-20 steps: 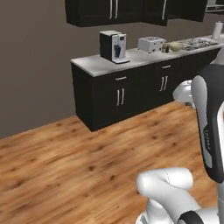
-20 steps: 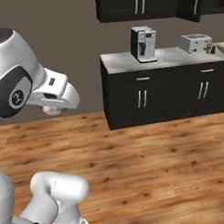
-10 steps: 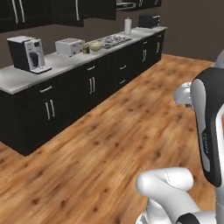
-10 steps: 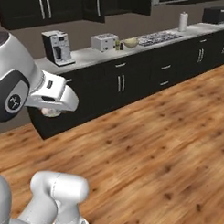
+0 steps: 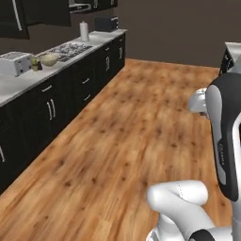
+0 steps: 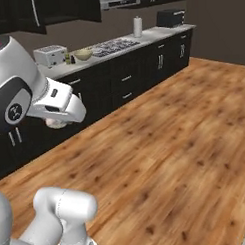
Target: Retrieve the bottle and the shaker from the cabinet and place them next to the mixing bowl on the counter. Then add garlic from the fridge to the mixing bowl.
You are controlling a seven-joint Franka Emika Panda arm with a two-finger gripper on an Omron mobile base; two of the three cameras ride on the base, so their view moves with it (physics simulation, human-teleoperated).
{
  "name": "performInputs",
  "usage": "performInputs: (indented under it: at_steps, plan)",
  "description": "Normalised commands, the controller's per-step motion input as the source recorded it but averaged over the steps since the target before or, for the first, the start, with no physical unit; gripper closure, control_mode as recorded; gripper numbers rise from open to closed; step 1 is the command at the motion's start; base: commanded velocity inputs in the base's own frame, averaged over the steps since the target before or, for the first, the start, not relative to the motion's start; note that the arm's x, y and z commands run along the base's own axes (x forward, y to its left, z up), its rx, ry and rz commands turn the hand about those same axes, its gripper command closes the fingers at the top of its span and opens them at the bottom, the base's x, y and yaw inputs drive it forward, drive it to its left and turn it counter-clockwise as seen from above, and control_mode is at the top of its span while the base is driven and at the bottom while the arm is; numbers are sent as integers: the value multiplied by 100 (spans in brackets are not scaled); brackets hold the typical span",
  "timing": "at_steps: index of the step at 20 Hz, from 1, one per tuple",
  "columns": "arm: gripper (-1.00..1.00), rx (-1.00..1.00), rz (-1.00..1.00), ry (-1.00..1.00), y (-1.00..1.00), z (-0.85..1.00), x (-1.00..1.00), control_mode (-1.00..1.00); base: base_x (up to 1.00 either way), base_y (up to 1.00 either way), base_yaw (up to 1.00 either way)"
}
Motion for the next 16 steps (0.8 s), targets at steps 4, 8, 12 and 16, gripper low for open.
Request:
performInputs:
  at_steps: [4, 8, 12, 16]
  plan:
    - [100, 0, 0, 0, 0, 0, 0, 100, 100, 4, -39]
    - [100, 0, 0, 0, 0, 0, 0, 100, 100, 19, -39]
    - [100, 0, 0, 0, 0, 0, 0, 100, 100, 16, -32]
    - [100, 0, 0, 0, 0, 0, 0, 100, 100, 8, -14]
